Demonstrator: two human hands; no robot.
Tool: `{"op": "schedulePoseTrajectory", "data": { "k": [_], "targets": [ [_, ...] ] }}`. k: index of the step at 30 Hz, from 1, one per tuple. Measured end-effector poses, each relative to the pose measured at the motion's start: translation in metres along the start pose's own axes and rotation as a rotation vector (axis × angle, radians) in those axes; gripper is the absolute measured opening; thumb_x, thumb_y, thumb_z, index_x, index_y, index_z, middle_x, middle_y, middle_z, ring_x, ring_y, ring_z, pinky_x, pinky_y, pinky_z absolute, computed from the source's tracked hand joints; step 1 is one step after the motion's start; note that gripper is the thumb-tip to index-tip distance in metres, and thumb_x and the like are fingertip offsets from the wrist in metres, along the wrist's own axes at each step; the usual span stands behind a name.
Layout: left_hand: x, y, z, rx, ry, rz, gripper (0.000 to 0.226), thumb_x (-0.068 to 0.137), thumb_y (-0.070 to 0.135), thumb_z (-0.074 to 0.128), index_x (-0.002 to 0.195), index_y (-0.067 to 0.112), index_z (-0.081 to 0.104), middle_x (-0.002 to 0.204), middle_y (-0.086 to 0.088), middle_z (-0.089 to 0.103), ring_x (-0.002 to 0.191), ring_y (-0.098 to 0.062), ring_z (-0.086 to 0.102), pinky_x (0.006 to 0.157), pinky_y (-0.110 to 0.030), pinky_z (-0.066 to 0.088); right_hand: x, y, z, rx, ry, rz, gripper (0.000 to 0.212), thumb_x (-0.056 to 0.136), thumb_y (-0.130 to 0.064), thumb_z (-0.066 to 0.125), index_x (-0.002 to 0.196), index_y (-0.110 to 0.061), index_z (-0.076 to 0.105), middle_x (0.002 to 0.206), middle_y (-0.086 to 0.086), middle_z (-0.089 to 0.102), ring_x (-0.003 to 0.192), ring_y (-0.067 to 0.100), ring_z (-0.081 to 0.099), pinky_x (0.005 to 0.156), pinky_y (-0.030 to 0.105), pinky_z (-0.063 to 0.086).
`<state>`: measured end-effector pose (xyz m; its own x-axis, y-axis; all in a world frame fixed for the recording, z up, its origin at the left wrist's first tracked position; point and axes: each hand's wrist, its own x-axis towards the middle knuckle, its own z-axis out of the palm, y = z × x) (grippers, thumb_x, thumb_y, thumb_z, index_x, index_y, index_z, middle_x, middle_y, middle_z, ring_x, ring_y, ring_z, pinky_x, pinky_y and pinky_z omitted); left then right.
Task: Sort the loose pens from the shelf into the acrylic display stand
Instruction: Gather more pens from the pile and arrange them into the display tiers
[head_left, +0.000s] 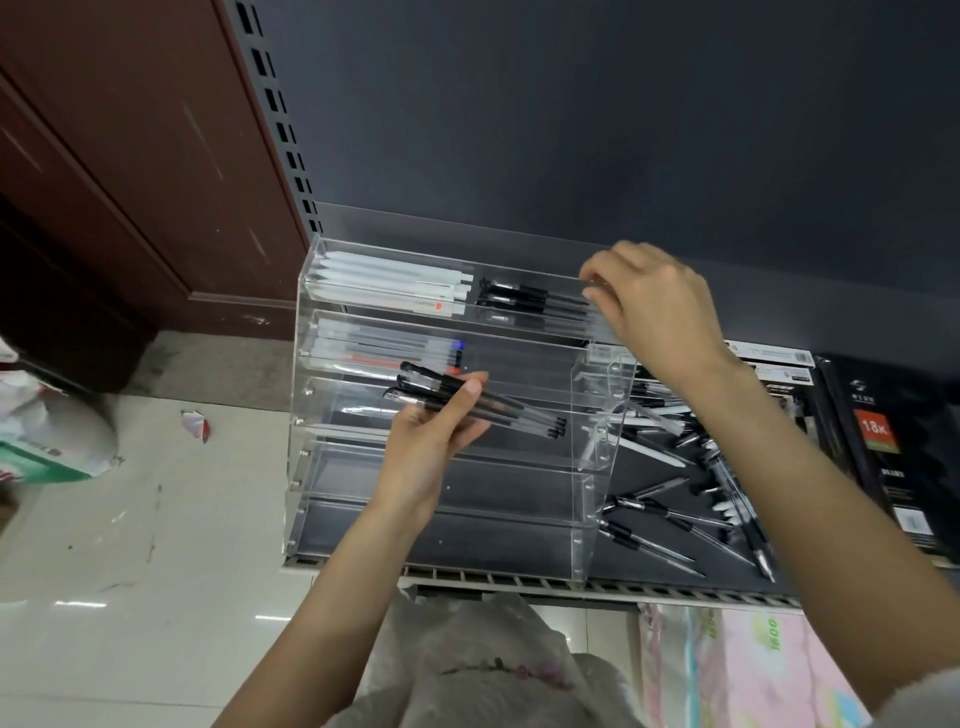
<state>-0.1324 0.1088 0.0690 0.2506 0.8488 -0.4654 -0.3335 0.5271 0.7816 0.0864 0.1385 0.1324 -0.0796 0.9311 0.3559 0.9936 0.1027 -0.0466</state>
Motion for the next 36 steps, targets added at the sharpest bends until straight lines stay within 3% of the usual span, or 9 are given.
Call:
{"op": "schedulePoseTrajectory", "data": {
  "k": [2,5,10,13,16,20,28,33,36],
  "targets": [
    [0.000,0.002,0.003,-0.002,-0.003,0.006,0.011,0.087,0.019,0.062,0.094,0.017,0.070,0.095,0.011,0.074,0.081,0.002,0.066,0.071,-0.014,0.052,-0.016,-0.019,-0.015,0.240,-0.031,0.012,0.012,0.088,-0.028,0.063,0.093,-0.019,0.067,0.085,-0.004,0.065,0.076,0.013,0.059,0.063,0.027,0.047],
    [-0.001,0.005,0.009,0.012,-0.054,0.025,0.013,0.090,0.017,0.059,0.097,0.016,0.070,0.086,0.012,0.074,0.077,0.003,0.066,0.069,-0.013,0.052,-0.044,-0.049,-0.024,0.455,-0.332,0.073,0.019,0.087,-0.041,0.061,0.101,-0.030,0.069,0.088,-0.015,0.069,0.078,-0.001,0.062,0.071,0.021,0.049],
    [-0.005,0.007,0.019,0.031,-0.134,0.075,0.018,0.091,0.016,0.057,0.104,0.015,0.067,0.087,0.011,0.074,0.087,-0.001,0.068,0.074,-0.015,0.054,-0.056,-0.046,-0.017,0.674,-0.370,0.218,0.015,0.082,-0.025,0.071,0.096,-0.030,0.072,0.081,-0.019,0.069,0.074,-0.009,0.061,0.070,0.005,0.042],
    [-0.005,0.008,0.021,0.025,-0.124,0.086,0.016,0.090,0.016,0.056,0.102,0.018,0.067,0.081,0.013,0.073,0.084,0.000,0.068,0.077,-0.017,0.055,-0.045,-0.024,-0.021,0.617,-0.165,0.286,0.012,0.081,-0.024,0.072,0.092,-0.029,0.073,0.080,-0.014,0.070,0.074,-0.004,0.063,0.071,0.006,0.044],
    [-0.002,0.010,0.016,0.011,-0.103,0.076,0.015,0.088,0.017,0.059,0.099,0.019,0.069,0.091,0.012,0.074,0.090,-0.006,0.069,0.072,-0.014,0.053,-0.028,0.000,-0.020,0.386,0.001,0.254,0.010,0.083,-0.025,0.070,0.092,-0.025,0.074,0.083,-0.008,0.071,0.070,0.004,0.063,0.072,0.027,0.053],
    [0.001,0.012,0.005,0.003,-0.065,0.050,0.017,0.088,0.017,0.060,0.102,0.013,0.070,0.099,0.008,0.074,0.093,-0.008,0.069,0.070,-0.012,0.052,-0.010,0.005,-0.006,0.258,-0.062,0.187,0.010,0.084,-0.025,0.069,0.091,-0.024,0.076,0.089,-0.009,0.067,0.071,0.008,0.057,0.066,0.026,0.046],
    [0.003,0.015,0.002,0.001,-0.031,0.030,0.016,0.089,0.016,0.060,0.101,0.011,0.070,0.098,0.003,0.074,0.091,-0.012,0.070,0.069,-0.013,0.052,0.004,0.002,0.012,-0.016,-0.150,0.201,0.010,0.087,-0.027,0.064,0.093,-0.020,0.069,0.090,-0.004,0.066,0.096,0.021,0.056,0.067,0.027,0.036],
    [0.005,0.014,0.005,0.015,-0.023,0.016,0.017,0.089,0.018,0.060,0.102,0.012,0.069,0.104,0.006,0.072,0.102,-0.011,0.066,0.072,-0.013,0.052,0.004,0.000,0.010,0.075,-0.165,0.250,0.014,0.086,-0.023,0.065,0.100,-0.021,0.065,0.101,-0.003,0.063,0.096,0.023,0.060,0.075,0.033,0.043],
    [0.006,0.014,0.008,0.034,-0.014,0.013,0.022,0.090,0.019,0.059,0.107,0.009,0.068,0.112,0.002,0.070,0.107,-0.011,0.064,0.073,-0.014,0.052,-0.003,-0.004,-0.001,0.234,-0.056,0.221,0.015,0.086,-0.020,0.064,0.101,-0.021,0.067,0.103,-0.003,0.063,0.096,0.020,0.059,0.078,0.030,0.043]
  ]
}}
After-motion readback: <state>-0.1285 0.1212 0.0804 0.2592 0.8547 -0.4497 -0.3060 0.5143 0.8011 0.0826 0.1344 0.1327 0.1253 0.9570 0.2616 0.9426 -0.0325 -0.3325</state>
